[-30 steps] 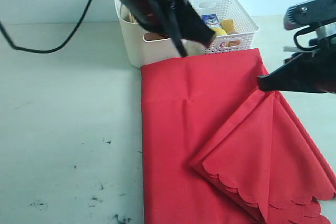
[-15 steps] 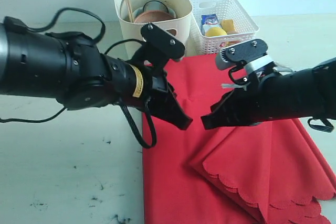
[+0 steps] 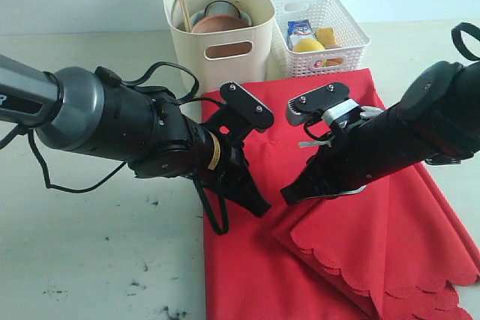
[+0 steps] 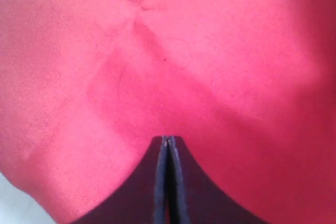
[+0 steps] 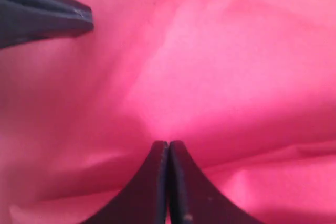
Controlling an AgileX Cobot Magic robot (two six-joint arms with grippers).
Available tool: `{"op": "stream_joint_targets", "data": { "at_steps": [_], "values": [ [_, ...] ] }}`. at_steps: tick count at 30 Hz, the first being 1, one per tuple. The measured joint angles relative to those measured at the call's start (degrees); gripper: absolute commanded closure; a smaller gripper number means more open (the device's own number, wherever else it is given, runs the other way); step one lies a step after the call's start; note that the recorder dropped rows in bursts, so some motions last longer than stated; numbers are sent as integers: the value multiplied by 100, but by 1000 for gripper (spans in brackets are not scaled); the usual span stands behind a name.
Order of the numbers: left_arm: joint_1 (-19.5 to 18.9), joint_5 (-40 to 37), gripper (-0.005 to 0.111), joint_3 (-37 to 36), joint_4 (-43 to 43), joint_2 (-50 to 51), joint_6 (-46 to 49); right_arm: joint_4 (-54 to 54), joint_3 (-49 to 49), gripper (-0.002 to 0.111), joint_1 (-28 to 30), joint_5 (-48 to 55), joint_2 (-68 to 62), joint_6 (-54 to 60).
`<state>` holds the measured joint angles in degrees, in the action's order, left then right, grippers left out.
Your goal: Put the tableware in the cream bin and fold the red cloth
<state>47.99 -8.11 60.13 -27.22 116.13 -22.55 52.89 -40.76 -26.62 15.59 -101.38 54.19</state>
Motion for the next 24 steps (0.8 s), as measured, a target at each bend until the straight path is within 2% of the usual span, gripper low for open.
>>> {"op": "stream_joint_targets", "data": {
  "at_steps": [2,5,8,10,13,16,18,21,23,24],
  "values": [
    [0,-62,106,23,0,9,0,-748,0,108,0,0,-8,-711],
    [0,-124,106,32,0,9,0,-2550,-10,108,0,358,-12,-2297],
    [0,-242,106,55,0,9,0,-5289,-24,108,0,1238,249,-5140],
    [0,-362,106,70,-9,9,0,-7635,99,108,0,1950,592,-7472],
    [0,-447,106,78,-98,9,60,-9541,253,108,0,2571,1135,-9858],
    [0,-506,106,106,-181,9,130,-10477,342,108,0,2685,1755,-11074],
    [0,-545,106,105,-212,9,131,-10612,354,108,0,2313,2044,-11345],
    [0,-642,106,118,-272,9,218,-10339,354,108,0,353,2268,-11351],
    [0,-761,106,118,-281,-56,254,-10108,354,108,0,-578,2070,-11170],
    [0,-849,106,118,-281,-92,265,-10076,354,108,0,-719,1990,-11156]
  ]
}}
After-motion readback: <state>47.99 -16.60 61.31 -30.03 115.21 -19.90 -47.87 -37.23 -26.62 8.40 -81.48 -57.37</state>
